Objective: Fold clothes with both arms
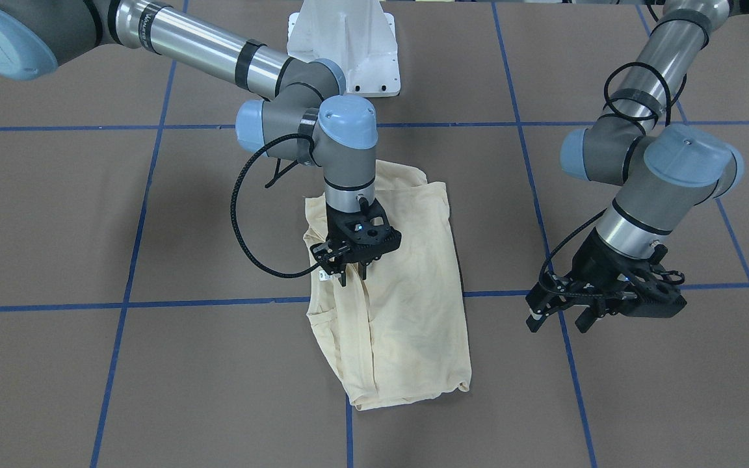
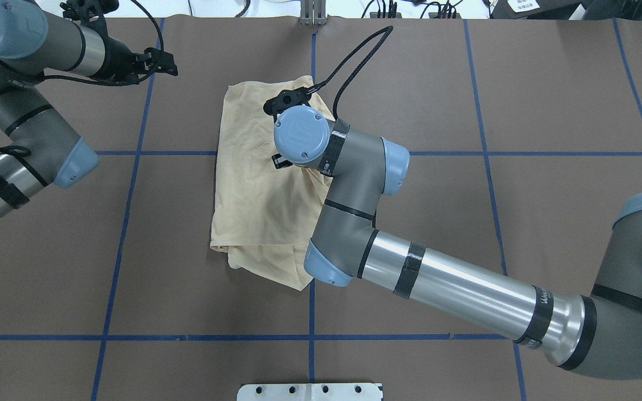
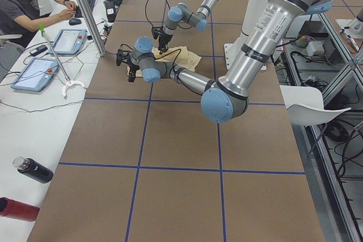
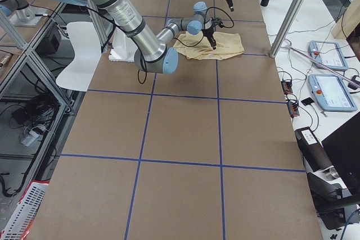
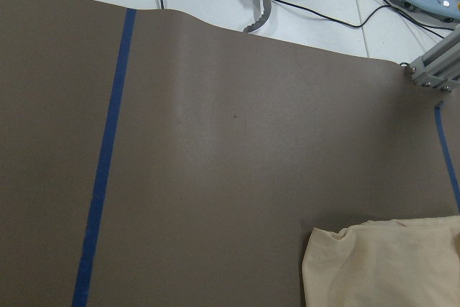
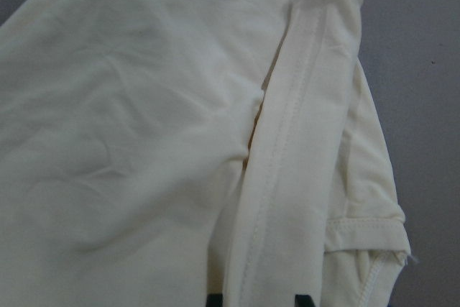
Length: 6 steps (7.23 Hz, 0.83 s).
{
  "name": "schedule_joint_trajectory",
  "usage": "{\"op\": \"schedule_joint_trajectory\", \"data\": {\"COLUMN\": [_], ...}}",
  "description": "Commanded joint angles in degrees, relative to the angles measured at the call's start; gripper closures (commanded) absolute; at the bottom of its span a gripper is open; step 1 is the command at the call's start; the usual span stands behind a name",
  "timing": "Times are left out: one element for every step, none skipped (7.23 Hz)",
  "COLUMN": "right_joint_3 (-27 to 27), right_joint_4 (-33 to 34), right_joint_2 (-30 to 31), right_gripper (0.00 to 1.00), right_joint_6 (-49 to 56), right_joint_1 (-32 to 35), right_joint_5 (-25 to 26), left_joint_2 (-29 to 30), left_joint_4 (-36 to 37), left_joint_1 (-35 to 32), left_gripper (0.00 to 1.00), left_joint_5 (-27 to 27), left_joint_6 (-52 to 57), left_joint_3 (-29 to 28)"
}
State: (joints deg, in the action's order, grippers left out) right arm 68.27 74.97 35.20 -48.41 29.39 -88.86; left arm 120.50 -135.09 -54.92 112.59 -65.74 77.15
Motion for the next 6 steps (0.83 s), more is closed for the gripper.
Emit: {"op": "schedule_joint_trajectory", "data": {"right_joint_3": [-0.6, -0.6, -0.7, -0.9, -1.0, -1.0], "right_joint_4": [-0.1, -0.1, -0.1, -0.1, -0.3, -0.4], "right_joint_2": [-0.1, -0.1, 0.0, 0.0, 0.0, 0.0], "right_gripper": [0.56, 0.56, 0.56, 0.57, 0.59, 0.87], "right_joint_6": [0.0, 0.0, 0.0, 0.0, 0.0, 0.0], "right_joint_1": [-0.4, -0.6, -0.8, -0.8, -0.8, -0.8], "right_joint_5": [-0.1, 0.0, 0.0, 0.0, 0.1, 0.2], "left_joint_2": [0.0, 0.0, 0.0, 0.0, 0.1, 0.1], "left_joint_4": [0.0, 0.0, 0.0, 0.0, 0.0, 0.0], "left_joint_1": [0.0, 0.0, 0.0, 0.1, 0.1, 0.1], "left_gripper": [0.00, 0.00, 0.00, 0.00, 0.00, 0.00], "left_joint_5": [-0.2, 0.0, -0.2, -0.2, -0.2, -0.2], "left_joint_6": [0.0, 0.0, 0.0, 0.0, -0.1, 0.0], "left_joint_3": [-0.2, -0.2, -0.2, -0.2, -0.2, -0.2]}}
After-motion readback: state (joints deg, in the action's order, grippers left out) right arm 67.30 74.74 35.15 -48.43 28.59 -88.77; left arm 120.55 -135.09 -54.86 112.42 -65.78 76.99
